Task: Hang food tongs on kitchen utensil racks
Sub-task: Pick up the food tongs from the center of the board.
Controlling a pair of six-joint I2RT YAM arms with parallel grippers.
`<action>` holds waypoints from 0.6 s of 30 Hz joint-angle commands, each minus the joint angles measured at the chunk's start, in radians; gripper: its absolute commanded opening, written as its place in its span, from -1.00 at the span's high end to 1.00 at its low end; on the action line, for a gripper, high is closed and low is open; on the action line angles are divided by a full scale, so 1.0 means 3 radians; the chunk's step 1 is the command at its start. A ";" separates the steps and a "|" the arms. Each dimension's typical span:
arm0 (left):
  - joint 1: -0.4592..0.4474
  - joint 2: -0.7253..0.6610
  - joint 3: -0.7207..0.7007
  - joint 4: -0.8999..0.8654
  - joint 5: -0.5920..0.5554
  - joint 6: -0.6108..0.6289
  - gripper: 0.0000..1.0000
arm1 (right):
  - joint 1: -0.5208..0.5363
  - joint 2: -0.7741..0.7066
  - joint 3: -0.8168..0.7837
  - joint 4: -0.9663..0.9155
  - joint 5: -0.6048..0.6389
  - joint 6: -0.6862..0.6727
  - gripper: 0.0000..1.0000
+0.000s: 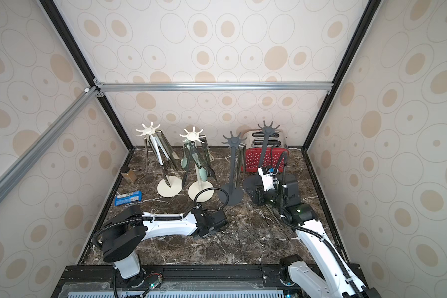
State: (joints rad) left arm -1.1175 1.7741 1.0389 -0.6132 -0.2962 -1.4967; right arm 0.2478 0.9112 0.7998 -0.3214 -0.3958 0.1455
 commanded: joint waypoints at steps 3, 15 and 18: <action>-0.0028 0.0074 0.0116 -0.0187 -0.0031 -0.0115 -0.45 | 0.0008 -0.0055 -0.0048 0.0038 -0.0061 -0.0008 -0.10; -0.0026 0.0216 0.0229 -0.0282 0.0070 -0.0104 -0.01 | 0.0011 -0.0098 -0.0063 0.0036 -0.0055 -0.0009 -0.08; -0.0025 0.0199 0.0216 -0.0308 0.0057 -0.0118 0.07 | 0.0013 -0.0104 -0.0063 0.0039 -0.0052 -0.0006 -0.08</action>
State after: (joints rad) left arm -1.1175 1.8160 1.0870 -0.6537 -0.2794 -1.5124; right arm 0.2478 0.8963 0.7906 -0.3210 -0.4000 0.1478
